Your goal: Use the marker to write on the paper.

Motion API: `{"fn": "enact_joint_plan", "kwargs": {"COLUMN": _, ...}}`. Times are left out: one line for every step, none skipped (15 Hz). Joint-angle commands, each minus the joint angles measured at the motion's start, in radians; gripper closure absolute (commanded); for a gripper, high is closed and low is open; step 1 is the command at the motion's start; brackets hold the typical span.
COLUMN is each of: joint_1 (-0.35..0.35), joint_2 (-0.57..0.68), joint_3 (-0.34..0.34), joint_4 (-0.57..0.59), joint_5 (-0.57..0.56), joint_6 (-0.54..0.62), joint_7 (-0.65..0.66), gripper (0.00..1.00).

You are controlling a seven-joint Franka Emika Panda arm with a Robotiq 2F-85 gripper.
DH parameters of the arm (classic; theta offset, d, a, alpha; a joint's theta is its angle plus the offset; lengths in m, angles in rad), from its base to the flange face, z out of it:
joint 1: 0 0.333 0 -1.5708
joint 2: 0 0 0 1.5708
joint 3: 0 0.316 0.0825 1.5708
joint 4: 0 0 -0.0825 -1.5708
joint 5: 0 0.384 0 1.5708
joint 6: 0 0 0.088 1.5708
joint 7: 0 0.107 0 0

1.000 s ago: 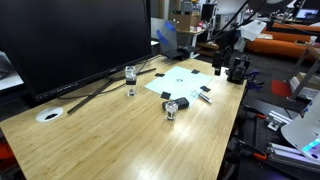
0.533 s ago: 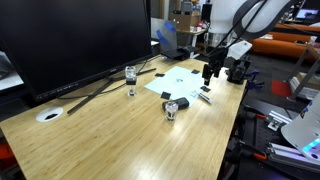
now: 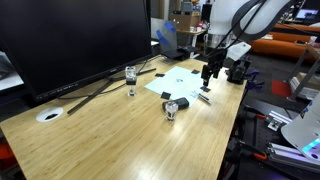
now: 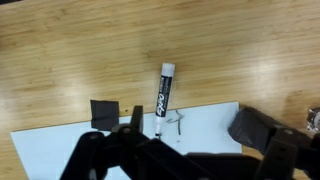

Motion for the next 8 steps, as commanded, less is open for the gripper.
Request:
{"fn": "enact_joint_plan", "kwargs": {"joint_1": -0.010, "joint_2": 0.032, "joint_3": -0.008, "joint_4": 0.013, "joint_5": 0.002, "joint_6": 0.034, "joint_7": -0.008, "gripper": 0.00}}
{"fn": "enact_joint_plan", "kwargs": {"joint_1": -0.013, "joint_2": 0.046, "joint_3": -0.011, "joint_4": 0.014, "joint_5": -0.002, "joint_6": 0.059, "joint_7": -0.003, "gripper": 0.00}}
{"fn": "enact_joint_plan", "kwargs": {"joint_1": -0.018, "joint_2": 0.065, "joint_3": -0.014, "joint_4": 0.016, "joint_5": -0.014, "joint_6": 0.091, "joint_7": 0.007, "gripper": 0.00}}
{"fn": "enact_joint_plan", "kwargs": {"joint_1": -0.014, "joint_2": 0.085, "joint_3": -0.023, "joint_4": 0.015, "joint_5": 0.012, "joint_6": 0.125, "joint_7": -0.014, "gripper": 0.00}}
{"fn": "enact_joint_plan", "kwargs": {"joint_1": -0.014, "joint_2": 0.108, "joint_3": -0.028, "joint_4": 0.016, "joint_5": 0.021, "joint_6": 0.156, "joint_7": -0.018, "gripper": 0.00}}
{"fn": "enact_joint_plan", "kwargs": {"joint_1": -0.012, "joint_2": 0.134, "joint_3": -0.034, "joint_4": 0.017, "joint_5": 0.035, "joint_6": 0.185, "joint_7": -0.026, "gripper": 0.00}}
{"fn": "enact_joint_plan", "kwargs": {"joint_1": -0.009, "joint_2": 0.158, "joint_3": -0.038, "joint_4": 0.019, "joint_5": 0.048, "joint_6": 0.207, "joint_7": -0.034, "gripper": 0.00}}
{"fn": "enact_joint_plan", "kwargs": {"joint_1": -0.012, "joint_2": 0.182, "joint_3": -0.041, "joint_4": 0.024, "joint_5": 0.029, "joint_6": 0.225, "joint_7": -0.011, "gripper": 0.00}}
